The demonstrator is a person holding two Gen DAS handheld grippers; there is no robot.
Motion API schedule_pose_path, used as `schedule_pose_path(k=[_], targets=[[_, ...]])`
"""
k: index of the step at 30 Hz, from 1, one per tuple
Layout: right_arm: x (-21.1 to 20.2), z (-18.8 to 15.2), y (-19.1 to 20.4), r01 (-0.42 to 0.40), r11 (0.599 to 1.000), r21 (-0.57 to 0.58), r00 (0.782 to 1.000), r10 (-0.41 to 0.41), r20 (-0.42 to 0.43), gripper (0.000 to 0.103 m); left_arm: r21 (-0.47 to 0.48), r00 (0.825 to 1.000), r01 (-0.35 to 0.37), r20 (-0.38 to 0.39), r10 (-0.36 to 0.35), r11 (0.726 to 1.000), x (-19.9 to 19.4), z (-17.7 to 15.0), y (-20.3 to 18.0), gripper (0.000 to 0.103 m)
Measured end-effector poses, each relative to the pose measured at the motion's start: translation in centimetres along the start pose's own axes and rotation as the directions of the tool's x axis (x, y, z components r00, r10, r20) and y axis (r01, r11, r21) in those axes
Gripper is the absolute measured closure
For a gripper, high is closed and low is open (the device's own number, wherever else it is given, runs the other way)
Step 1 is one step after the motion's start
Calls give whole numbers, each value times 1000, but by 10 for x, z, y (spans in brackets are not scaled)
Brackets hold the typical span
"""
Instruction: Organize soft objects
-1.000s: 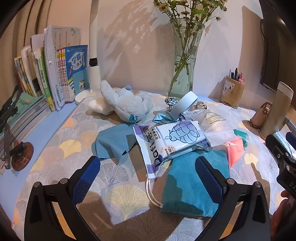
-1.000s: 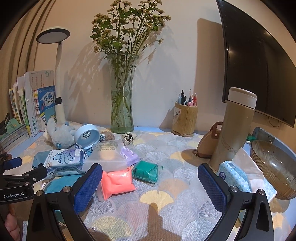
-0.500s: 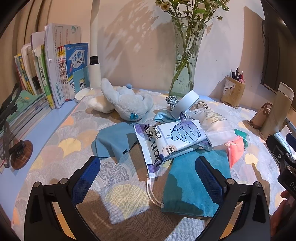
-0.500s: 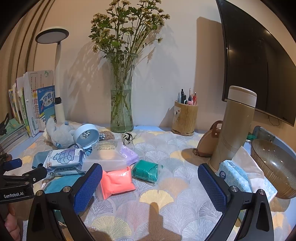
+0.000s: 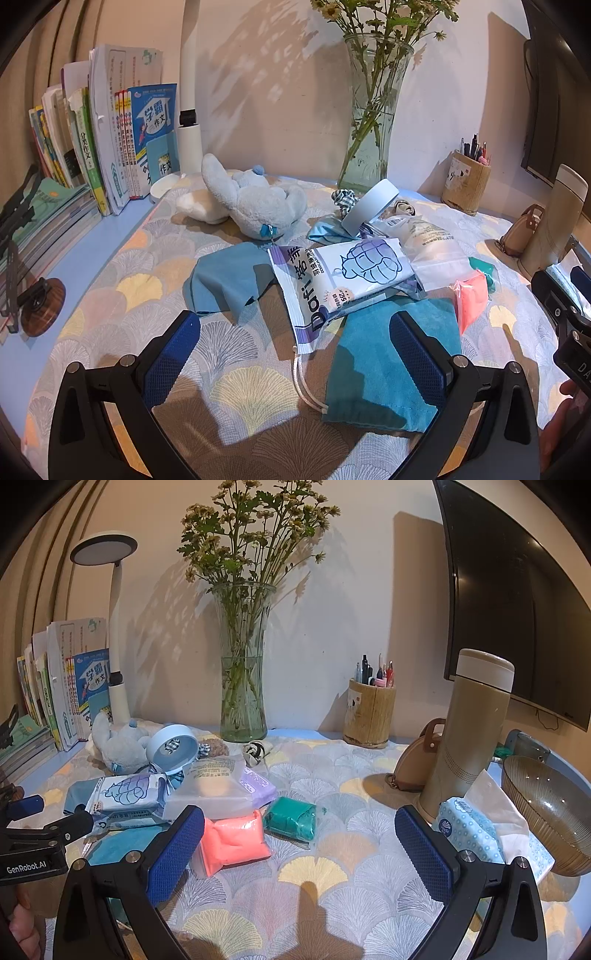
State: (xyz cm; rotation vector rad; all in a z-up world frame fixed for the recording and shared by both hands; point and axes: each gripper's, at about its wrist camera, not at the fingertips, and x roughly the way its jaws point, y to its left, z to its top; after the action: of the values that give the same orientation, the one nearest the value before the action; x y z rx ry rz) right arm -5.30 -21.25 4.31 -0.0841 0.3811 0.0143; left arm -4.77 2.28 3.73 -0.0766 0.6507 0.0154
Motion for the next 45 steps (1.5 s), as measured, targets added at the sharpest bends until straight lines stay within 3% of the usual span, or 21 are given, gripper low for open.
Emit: schedule_pose_path(k=[22, 29, 31, 34, 37, 41, 45], targets=[[0, 0, -9, -4, 999, 51, 1000, 4, 5, 0, -30, 1000, 8, 21, -8, 1000, -4, -1, 7, 1], [5, 0, -12, 2, 998, 61, 1000, -1, -25, 0, -88, 997, 76, 5, -75, 993, -20, 1, 33, 1], [6, 0, -12, -14, 999, 52, 999, 16, -36, 0, -112, 996, 88, -14, -91, 990, -28, 4, 54, 1], [9, -1, -6, -85, 996, 22, 993, 87, -80, 0, -96, 991, 68, -109, -78, 993, -26, 12, 78, 2], [11, 2, 14, -219, 974, -66, 966, 207, -154, 0, -76, 987, 51, -150, -62, 996, -22, 18, 91, 3], [11, 20, 48, -282, 934, -222, 947, 233, -221, 0, -58, 992, 45, -113, -52, 997, -19, 43, 87, 4], [18, 45, 73, -345, 898, -274, 928, 282, -245, 1, -49, 994, 72, -78, -75, 996, -3, 80, 74, 4]])
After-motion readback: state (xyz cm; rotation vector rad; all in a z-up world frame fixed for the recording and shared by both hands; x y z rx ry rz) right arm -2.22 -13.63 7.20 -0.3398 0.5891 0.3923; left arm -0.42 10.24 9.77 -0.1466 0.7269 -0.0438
